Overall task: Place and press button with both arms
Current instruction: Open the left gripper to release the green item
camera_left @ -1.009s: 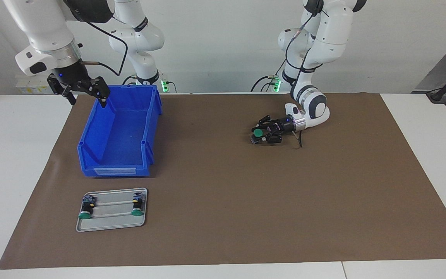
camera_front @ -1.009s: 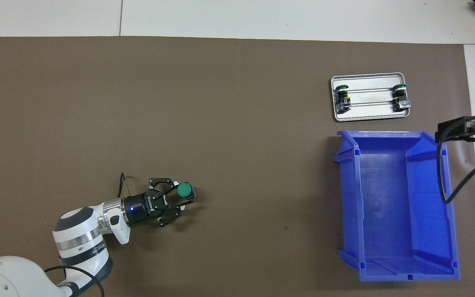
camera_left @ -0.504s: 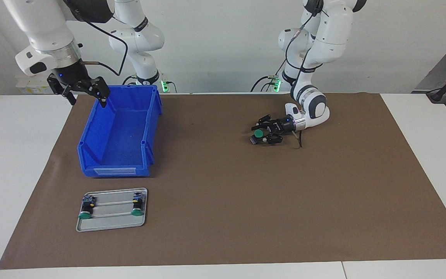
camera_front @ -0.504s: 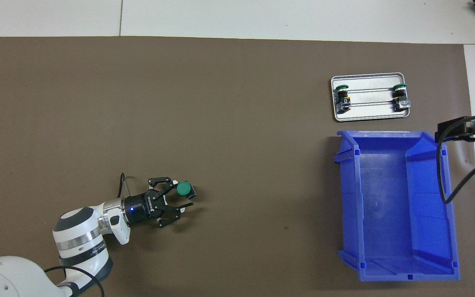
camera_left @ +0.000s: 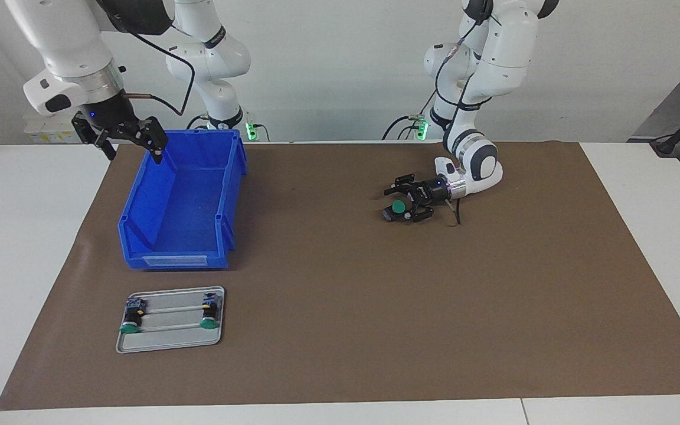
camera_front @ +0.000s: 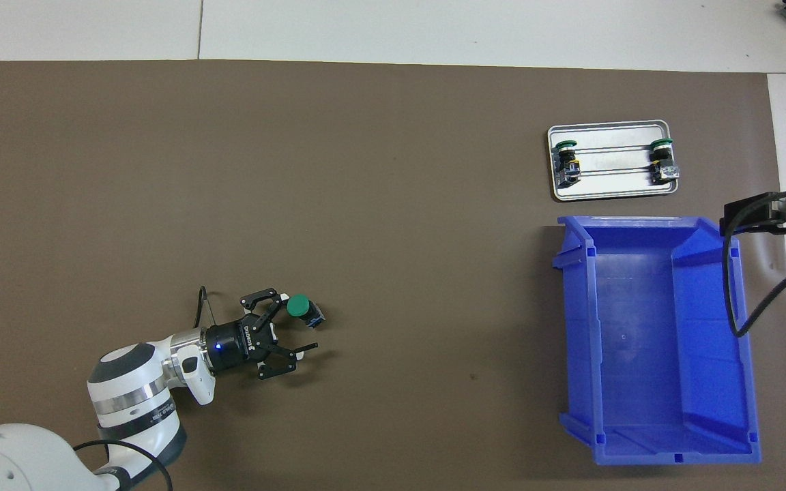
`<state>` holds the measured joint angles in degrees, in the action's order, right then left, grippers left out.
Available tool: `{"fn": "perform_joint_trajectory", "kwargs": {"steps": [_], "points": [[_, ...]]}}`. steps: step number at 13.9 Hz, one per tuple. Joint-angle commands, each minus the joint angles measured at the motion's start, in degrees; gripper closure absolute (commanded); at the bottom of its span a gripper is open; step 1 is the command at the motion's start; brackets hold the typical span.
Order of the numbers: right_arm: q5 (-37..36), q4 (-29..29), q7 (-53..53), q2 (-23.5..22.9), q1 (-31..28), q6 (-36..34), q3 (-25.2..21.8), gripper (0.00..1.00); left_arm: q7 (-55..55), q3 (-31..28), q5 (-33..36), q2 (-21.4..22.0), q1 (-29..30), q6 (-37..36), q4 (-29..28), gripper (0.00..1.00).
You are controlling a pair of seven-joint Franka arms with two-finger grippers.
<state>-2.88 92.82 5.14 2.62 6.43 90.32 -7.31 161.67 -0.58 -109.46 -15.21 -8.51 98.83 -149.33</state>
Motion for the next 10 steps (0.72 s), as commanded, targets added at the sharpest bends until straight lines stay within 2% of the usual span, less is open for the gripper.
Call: {"fn": "perform_joint_trajectory", "kwargs": {"steps": [1, 10], "points": [[0.42, 0.44, 0.31, 0.81, -0.28, -0.49, 0.37, 0.00, 15.25, 0.23, 0.03, -0.88, 0.16, 0.49, -2.46, 0.08], [0.42, 0.44, 0.31, 0.81, -0.28, -0.49, 0.37, 0.00, 15.34, 0.41, 0.12, -0.44, -2.30, -0.21, -2.54, 0.09]]}}
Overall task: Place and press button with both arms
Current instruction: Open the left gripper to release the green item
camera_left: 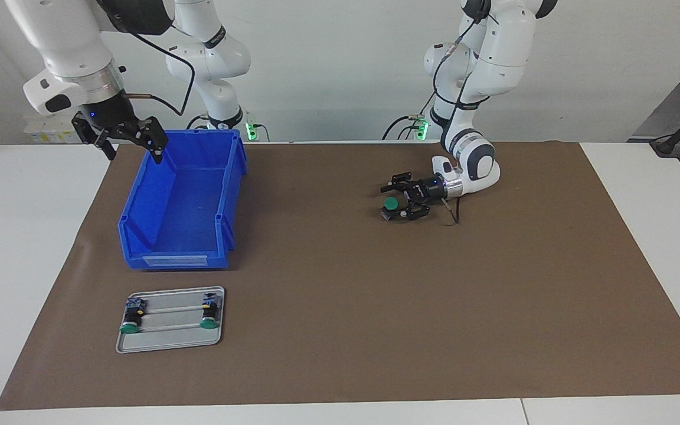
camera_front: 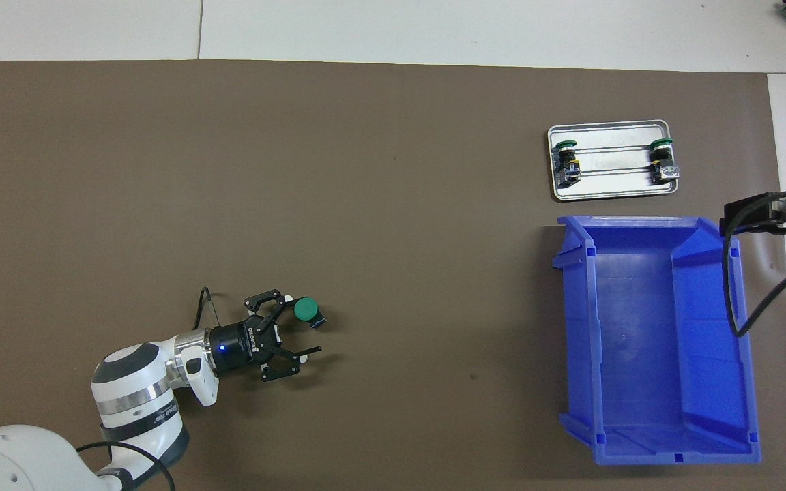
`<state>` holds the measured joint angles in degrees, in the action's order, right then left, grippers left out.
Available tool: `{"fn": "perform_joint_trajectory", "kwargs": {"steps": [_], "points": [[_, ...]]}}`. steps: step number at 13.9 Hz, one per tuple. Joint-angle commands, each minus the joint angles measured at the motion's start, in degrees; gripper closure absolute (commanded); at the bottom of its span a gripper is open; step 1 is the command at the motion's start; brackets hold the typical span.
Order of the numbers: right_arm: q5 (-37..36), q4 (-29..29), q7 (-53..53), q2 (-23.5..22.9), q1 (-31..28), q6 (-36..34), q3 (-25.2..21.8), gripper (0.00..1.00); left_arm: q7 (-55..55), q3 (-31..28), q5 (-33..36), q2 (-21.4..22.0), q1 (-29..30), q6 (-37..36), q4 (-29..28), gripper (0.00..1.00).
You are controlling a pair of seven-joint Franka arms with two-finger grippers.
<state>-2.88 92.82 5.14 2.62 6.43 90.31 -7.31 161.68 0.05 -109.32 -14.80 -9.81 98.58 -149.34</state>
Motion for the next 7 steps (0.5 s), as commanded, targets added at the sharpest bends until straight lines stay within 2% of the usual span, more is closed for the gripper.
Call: {"fn": "perform_joint_trajectory", "kwargs": {"steps": [1, 7], "points": [[0.42, 0.35, 0.31, 0.81, -0.28, -0.49, 0.37, 0.00, 15.34, -0.23, -0.01, -0.85, -1.08, -0.05, -2.54, 0.09], [0.42, 0.35, 0.31, 0.81, -0.28, -0.49, 0.37, 0.00, 15.34, -0.58, -0.10, -0.94, -1.26, 0.04, -2.45, 0.06]]}}
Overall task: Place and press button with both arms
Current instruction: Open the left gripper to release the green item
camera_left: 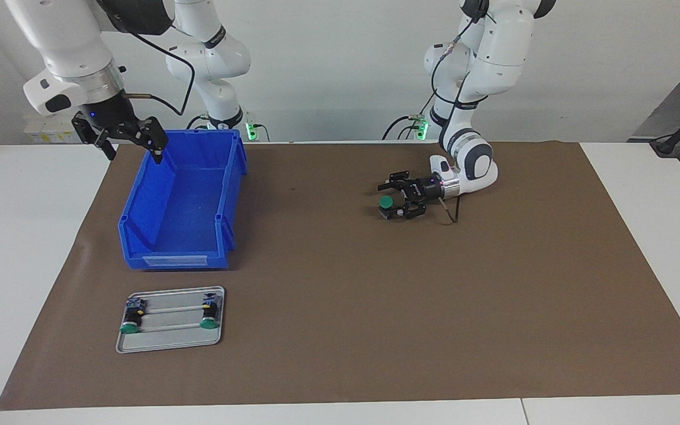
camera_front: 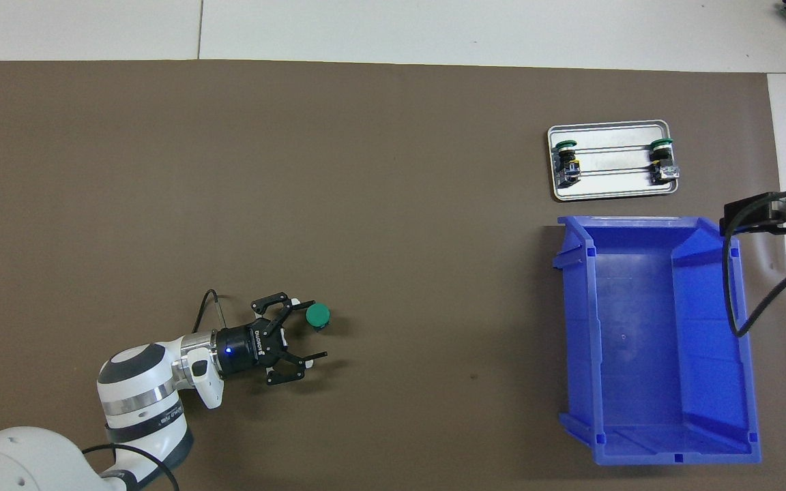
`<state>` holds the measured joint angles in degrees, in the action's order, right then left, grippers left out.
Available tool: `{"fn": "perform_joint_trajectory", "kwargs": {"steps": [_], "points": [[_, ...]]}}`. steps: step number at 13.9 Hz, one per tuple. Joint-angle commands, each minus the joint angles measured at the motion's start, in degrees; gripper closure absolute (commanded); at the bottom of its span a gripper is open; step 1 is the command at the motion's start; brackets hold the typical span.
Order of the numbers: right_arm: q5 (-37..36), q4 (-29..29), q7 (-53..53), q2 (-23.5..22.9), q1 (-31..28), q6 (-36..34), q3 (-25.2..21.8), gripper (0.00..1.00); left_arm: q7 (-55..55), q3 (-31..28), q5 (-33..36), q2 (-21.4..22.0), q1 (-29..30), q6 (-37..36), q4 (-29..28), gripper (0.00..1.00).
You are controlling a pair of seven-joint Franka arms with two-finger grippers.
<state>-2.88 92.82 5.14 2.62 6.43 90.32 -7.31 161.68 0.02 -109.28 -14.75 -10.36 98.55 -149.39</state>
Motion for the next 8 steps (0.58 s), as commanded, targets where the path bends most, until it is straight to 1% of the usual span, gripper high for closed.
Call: {"fn": "perform_joint_trajectory", "kwargs": {"steps": [1, 3, 4, 6, 8], "points": [[0.42, 0.43, 0.31, 0.81, -0.28, -0.49, 0.36, 0.00, 15.34, -0.55, -0.05, -0.98, -0.63, 0.06, -2.40, 0.05], [0.42, 0.44, 0.31, 0.81, -0.28, -0.49, 0.36, 0.00, 15.34, -0.64, -0.05, -0.98, -0.28, 0.06, -2.40, 0.05], [0.42, 0.35, 0.31, 0.81, -0.28, -0.49, 0.36, 0.00, 15.34, -0.64, -0.05, -0.98, -0.19, -0.03, -2.40, 0.02], [0.42, 0.44, 0.31, 0.81, -0.28, -0.49, 0.36, 0.00, 15.34, -0.64, -0.05, -0.98, 0.16, -0.03, -2.49, 0.01], [0.42, 0.44, 0.31, 0.81, -0.28, -0.49, 0.36, 0.00, 15.34, -0.64, -0.05, -0.98, 0.17, -0.03, -2.57, 0.01]]}}
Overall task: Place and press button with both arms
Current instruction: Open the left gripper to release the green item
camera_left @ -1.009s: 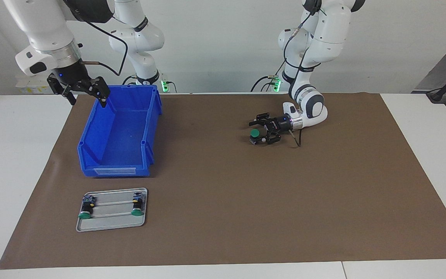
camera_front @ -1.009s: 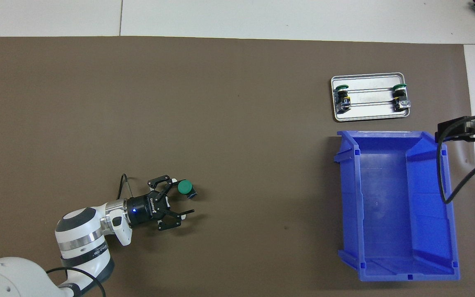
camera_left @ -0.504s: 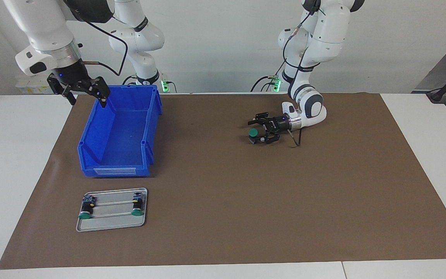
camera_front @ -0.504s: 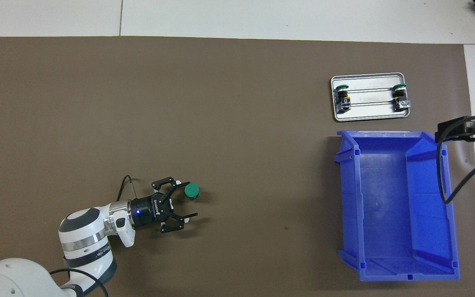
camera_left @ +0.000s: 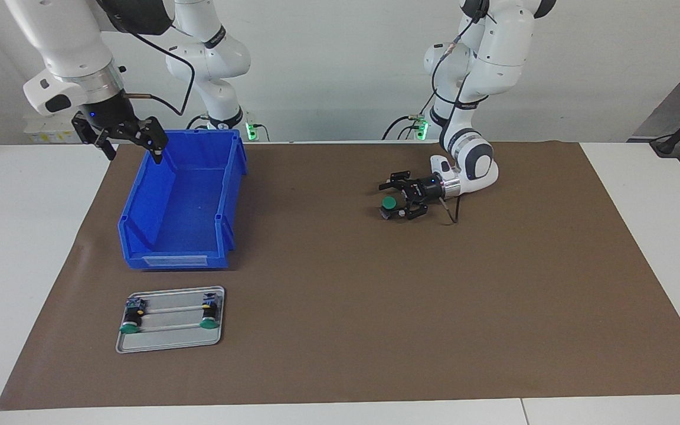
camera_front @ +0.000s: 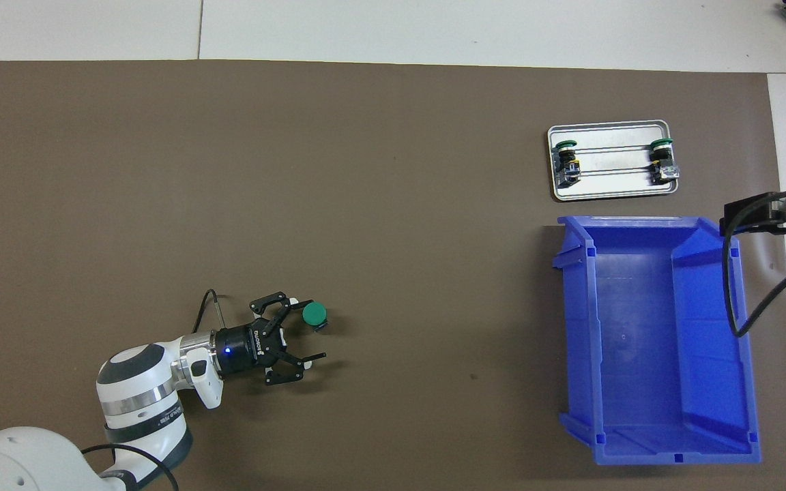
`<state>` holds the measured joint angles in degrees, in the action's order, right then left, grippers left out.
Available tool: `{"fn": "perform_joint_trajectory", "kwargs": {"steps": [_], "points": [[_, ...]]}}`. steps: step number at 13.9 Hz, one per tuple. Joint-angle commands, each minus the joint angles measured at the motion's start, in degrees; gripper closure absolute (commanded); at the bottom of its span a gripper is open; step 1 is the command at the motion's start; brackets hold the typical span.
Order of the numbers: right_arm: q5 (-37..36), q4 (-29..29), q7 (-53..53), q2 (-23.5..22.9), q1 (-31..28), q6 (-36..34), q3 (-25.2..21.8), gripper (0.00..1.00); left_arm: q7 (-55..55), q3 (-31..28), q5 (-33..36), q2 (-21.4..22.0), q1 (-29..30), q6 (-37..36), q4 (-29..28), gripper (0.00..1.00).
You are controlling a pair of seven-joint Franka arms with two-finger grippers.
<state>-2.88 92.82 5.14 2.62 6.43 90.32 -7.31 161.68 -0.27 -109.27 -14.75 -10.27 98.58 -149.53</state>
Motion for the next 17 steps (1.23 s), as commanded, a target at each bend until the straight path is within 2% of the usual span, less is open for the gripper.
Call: {"fn": "perform_joint_trajectory", "kwargs": {"steps": [1, 10, 17], "points": [[0.42, 0.44, 0.31, 0.81, -0.28, -0.49, 0.37, 0.00, 15.34, -0.34, -0.07, -0.98, 0.08, -0.05, -2.35, 0.01], [0.42, 0.44, 0.31, 0.81, -0.28, -0.49, 0.37, 0.00, 15.34, -0.25, 0.02, 0.43, 0.61, -0.40, -2.52, 0.01], [0.42, 0.35, 0.31, 0.81, -0.28, -0.49, 0.37, 0.00, 15.34, -0.34, -0.07, 1.22, 1.40, -4.27, -2.43, 0.02]]}}
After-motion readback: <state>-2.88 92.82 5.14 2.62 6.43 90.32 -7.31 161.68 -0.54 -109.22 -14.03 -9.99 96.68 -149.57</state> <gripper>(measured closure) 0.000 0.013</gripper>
